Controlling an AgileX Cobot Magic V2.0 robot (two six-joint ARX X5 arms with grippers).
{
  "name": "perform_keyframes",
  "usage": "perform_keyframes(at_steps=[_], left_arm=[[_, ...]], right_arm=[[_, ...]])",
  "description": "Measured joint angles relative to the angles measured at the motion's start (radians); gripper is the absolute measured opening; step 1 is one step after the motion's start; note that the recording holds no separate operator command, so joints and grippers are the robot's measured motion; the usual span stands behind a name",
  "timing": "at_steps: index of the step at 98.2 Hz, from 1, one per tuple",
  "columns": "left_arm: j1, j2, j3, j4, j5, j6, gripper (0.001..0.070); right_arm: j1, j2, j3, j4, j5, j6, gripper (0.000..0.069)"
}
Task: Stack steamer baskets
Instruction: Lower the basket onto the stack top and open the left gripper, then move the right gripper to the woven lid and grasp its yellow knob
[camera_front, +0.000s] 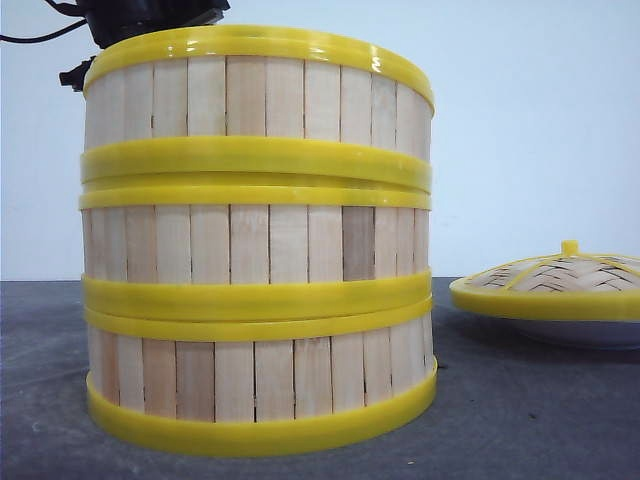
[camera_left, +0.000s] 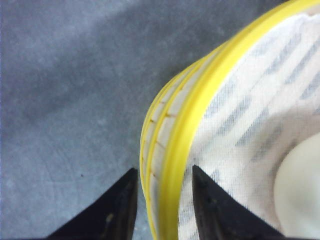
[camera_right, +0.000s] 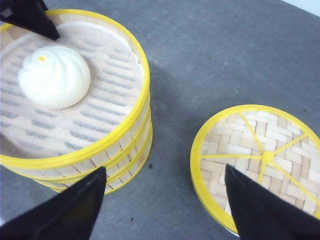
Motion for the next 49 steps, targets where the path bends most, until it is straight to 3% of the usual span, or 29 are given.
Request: perform_keyframes(at_steps=[38, 49], left_arm=[[0.000, 0.000, 0.000, -0.060, -0.004, 0.015, 0.0196], [0.000, 0.000, 0.000, -0.080, -0.048, 0.016, 0.0196]], right_arm=[[0.000, 0.000, 0.000, 0.000, 0.000, 0.001, 0.0467], [0.000, 0.000, 0.000, 0.000, 0.000, 0.002, 0.0467]])
